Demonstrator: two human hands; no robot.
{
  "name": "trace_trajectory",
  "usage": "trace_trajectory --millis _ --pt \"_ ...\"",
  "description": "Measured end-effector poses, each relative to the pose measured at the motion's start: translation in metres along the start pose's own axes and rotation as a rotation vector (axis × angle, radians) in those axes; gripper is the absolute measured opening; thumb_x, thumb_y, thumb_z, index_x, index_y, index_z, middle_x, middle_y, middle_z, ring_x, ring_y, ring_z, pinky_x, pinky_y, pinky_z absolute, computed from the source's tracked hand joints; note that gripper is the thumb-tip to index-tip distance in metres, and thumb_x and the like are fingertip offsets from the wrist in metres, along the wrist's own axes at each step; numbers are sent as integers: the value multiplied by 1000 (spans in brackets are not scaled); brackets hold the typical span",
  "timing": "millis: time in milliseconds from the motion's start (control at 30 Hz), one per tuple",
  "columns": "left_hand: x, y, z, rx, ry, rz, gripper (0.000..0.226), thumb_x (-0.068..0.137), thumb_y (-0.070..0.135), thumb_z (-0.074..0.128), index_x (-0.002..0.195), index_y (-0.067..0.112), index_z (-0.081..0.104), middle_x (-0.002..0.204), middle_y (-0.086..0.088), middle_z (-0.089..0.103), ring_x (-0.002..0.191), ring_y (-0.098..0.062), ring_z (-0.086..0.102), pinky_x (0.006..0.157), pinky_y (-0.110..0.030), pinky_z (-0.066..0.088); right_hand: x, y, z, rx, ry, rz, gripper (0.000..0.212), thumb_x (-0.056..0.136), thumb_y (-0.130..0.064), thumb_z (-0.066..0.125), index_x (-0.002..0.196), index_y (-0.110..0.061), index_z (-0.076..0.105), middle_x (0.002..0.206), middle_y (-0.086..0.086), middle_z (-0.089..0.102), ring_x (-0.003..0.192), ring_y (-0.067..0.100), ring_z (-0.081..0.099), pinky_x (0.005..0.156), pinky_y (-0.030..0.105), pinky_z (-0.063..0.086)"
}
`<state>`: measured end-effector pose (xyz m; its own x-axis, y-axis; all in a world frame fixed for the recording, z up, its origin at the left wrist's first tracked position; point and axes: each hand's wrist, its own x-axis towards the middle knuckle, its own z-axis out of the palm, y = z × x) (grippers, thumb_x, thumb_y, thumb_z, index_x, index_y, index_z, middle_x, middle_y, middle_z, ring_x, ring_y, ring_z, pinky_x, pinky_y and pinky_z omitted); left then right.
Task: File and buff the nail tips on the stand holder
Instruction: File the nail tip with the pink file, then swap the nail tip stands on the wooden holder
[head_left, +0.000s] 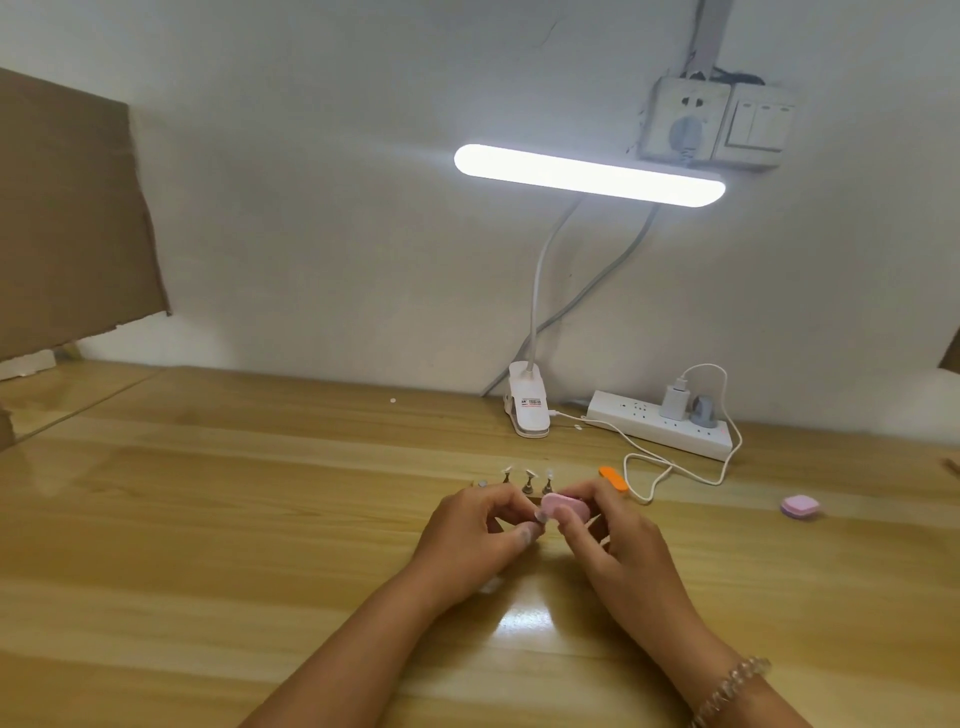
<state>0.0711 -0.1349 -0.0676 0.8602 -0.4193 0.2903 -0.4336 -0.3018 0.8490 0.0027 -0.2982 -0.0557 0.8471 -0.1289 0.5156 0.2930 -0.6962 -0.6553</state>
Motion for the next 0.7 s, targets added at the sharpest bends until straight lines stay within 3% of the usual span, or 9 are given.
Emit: trace_trajectory --millis 167,267,333,433,533,700 --pt "-2 2 1 -15 15 11 13 87 19 73 83 31 72 86 11 75 59 -9 56 66 -39 54 -2 0 -1 -68 -46 -13 25 88 -44 62 76 -22 62 69 -8 62 62 14 56 61 39 47" --pt "-1 2 1 -31 160 0 5 87 26 76 83 28 73 82 16 74 52 0 49 61 -26 45 0 4 -5 -45 30 62 37 92 -50 53 69 -23 63 64 -7 64 60 10 60 63 40 50" --pt "0 1 -2 -12 294 -26 6 86 28 76 81 28 73 76 19 71 56 3 54 60 -21 42 2 8 -8 -47 49 122 38 94 -47 53 68 -22 64 63 -7 65 61 8 62 65 40 52" --pt "3 1 -9 16 407 -67 10 86 25 76 80 31 71 91 14 69 76 -1 63 67 -23 47 4 15 -10 -65 51 150 34 96 -43 52 73 -22 63 62 -1 63 62 14 60 65 40 50" --pt "9 -1 -18 -41 418 -103 15 86 19 76 80 32 70 84 13 73 77 -9 66 71 -27 50 8 19 -10 -67 54 192 21 98 -39 51 85 -24 59 71 -4 64 69 16 61 68 39 49" --pt "21 -2 -24 -93 378 -214 10 85 20 77 83 27 70 83 14 72 86 -8 67 76 -27 52 13 30 -19 -76 71 252 21 98 -39 51 83 -25 59 69 -2 66 70 15 63 70 39 50"
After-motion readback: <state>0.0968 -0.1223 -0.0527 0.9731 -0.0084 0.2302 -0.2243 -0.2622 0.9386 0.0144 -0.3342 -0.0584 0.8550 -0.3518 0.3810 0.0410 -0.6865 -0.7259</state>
